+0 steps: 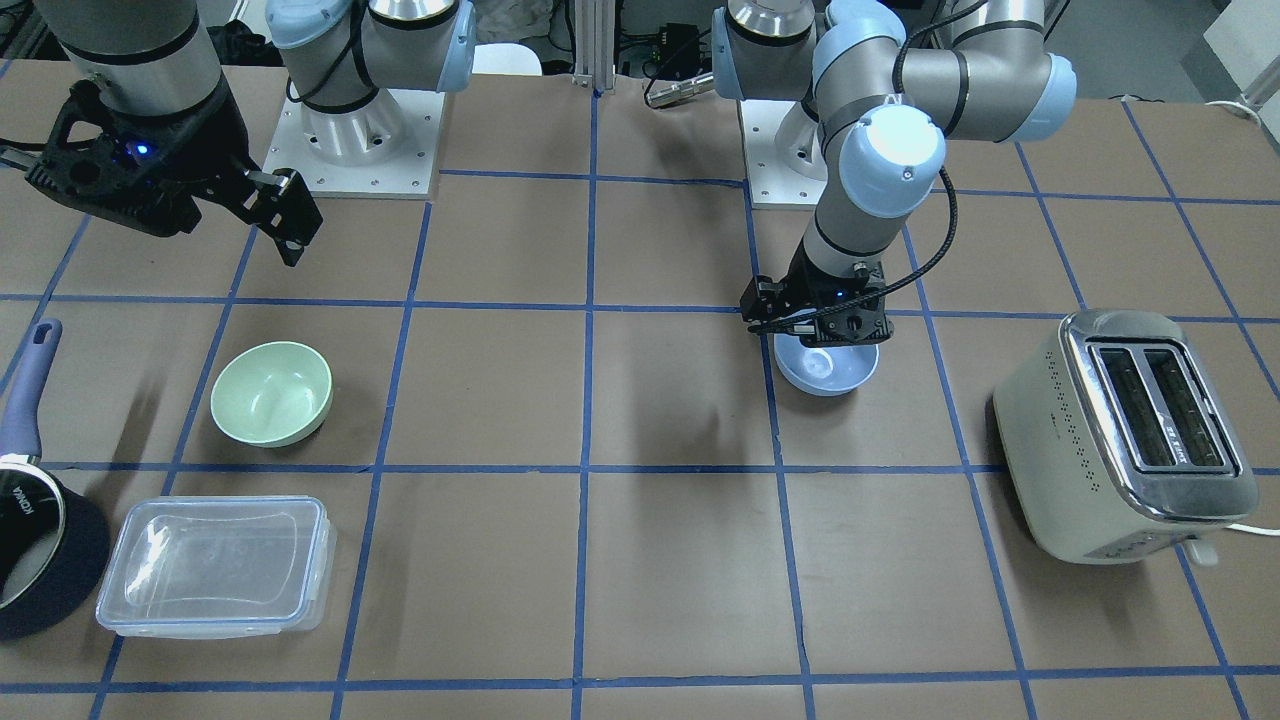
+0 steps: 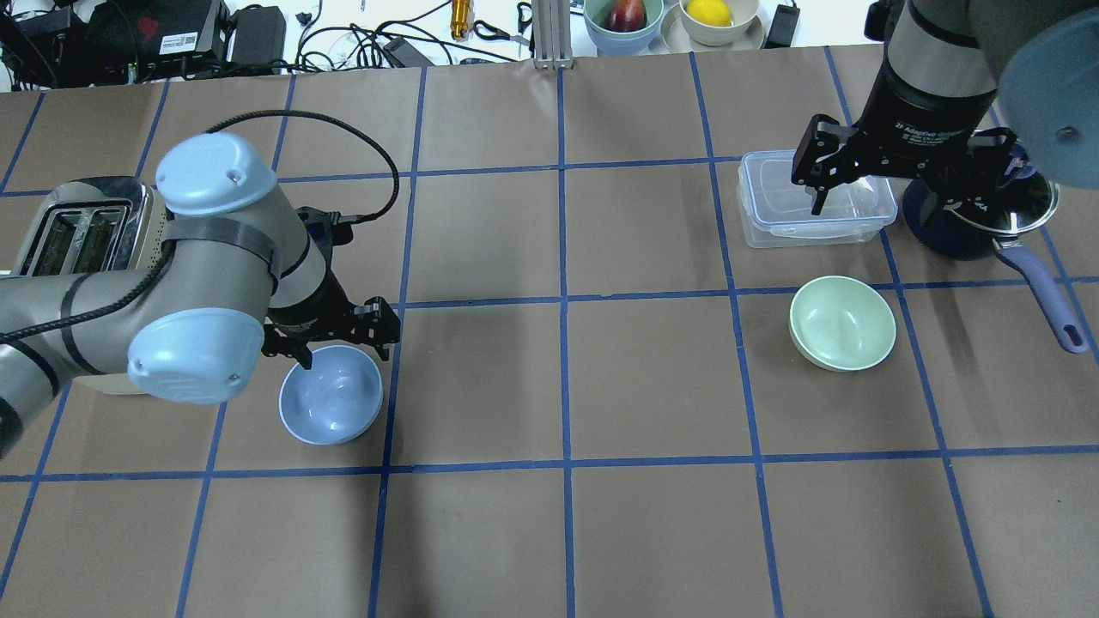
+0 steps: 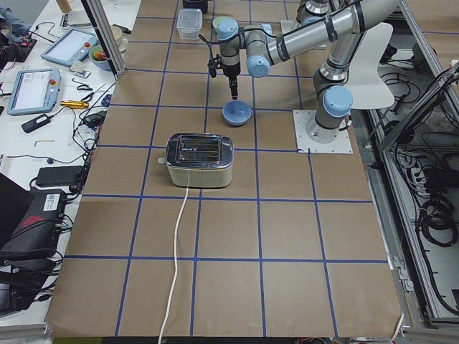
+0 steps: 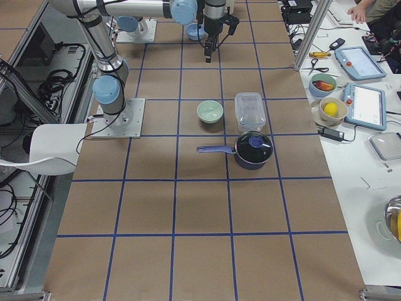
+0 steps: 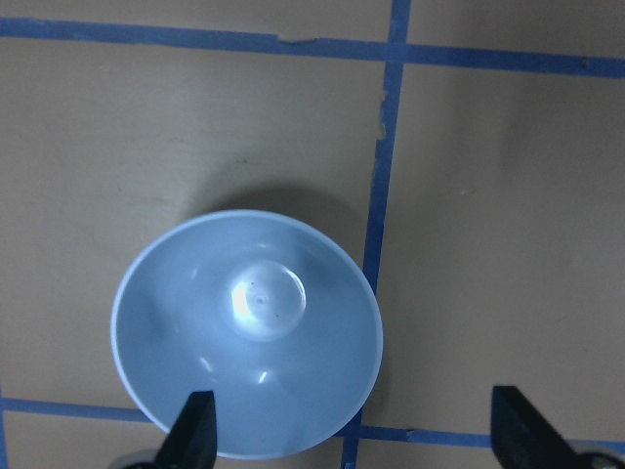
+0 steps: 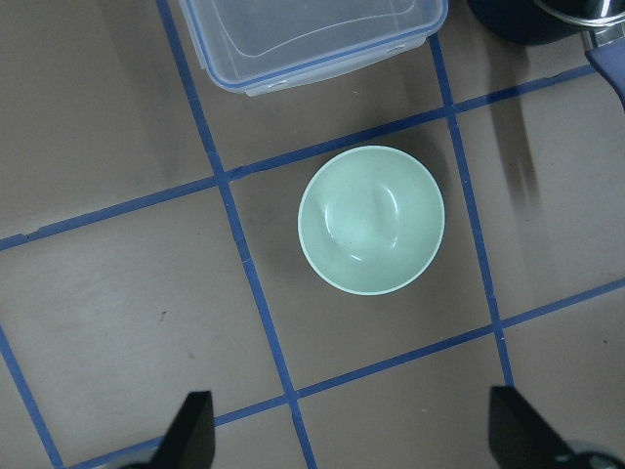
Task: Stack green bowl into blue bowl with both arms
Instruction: 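Reach the left gripper down to the light blue bowl and grip its rim, then slide the blue bowl to table center with left gripper while right grips green bowl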
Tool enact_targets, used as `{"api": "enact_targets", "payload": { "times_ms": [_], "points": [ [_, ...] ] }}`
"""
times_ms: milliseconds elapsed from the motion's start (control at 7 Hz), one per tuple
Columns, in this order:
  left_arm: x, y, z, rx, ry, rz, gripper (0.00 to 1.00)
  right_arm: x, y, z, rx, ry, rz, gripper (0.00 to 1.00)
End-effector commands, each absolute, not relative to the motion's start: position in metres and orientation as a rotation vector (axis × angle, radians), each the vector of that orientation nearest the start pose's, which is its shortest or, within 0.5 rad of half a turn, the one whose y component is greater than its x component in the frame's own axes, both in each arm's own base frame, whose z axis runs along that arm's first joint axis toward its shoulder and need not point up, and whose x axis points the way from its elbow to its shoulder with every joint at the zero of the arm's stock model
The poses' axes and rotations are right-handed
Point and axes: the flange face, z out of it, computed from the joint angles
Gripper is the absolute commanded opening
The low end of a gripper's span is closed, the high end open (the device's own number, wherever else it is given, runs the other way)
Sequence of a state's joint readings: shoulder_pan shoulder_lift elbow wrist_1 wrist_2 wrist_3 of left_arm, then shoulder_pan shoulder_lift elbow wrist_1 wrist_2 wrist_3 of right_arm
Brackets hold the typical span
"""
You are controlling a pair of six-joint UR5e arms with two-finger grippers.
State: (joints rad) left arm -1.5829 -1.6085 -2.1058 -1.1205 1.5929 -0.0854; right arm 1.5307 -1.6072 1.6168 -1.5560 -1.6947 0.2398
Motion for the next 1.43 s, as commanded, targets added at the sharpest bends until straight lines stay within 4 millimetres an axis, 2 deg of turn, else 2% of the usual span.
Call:
{"api": "enact_targets", "payload": {
  "times_ms": [0,143,286,429,571,714,857,1000,1143,1286],
  "points": [
    [-0.146,-0.408,0.22,-0.084,3.108,0.158,0.98,0.091,-0.48,0.485,0.473,3.33,-0.011,1.0],
    [-0.146,-0.407,0.208,-0.075,3.112,0.12,0.98,0.076,-0.482,0.476,0.482,3.46,0.026,1.0],
    [-0.145,-0.406,0.201,-0.072,3.107,0.145,0.98,0.072,-0.493,0.459,0.501,3.472,0.071,1.0],
    [-0.145,-0.408,0.195,-0.091,3.103,0.161,0.92,0.063,-0.507,0.445,0.527,3.463,0.076,1.0],
    [-0.144,-0.409,0.19,-0.074,3.086,0.178,0.55,0.046,-0.517,0.427,0.568,3.432,0.146,1.0],
    [-0.143,-0.413,0.189,-0.076,3.08,0.175,0.22,0.021,-0.524,0.409,0.569,3.338,0.217,1.0],
    [-0.144,-0.42,0.197,-0.06,3.082,0.142,0.03,-0.019,-0.524,0.393,0.513,3.251,0.264,1.0],
    [-0.144,-0.422,0.197,-0.062,3.082,0.142,0.0,-0.051,-0.516,0.373,0.572,3.173,0.307,1.0],
    [-0.147,-0.431,0.206,-0.052,3.086,0.1,0.0,-0.067,-0.512,0.351,0.575,3.117,0.253,1.0],
    [-0.154,-0.448,0.229,-0.037,3.089,0.028,0.0,-0.078,-0.506,0.328,0.614,3.099,0.199,1.0]
  ]
}}
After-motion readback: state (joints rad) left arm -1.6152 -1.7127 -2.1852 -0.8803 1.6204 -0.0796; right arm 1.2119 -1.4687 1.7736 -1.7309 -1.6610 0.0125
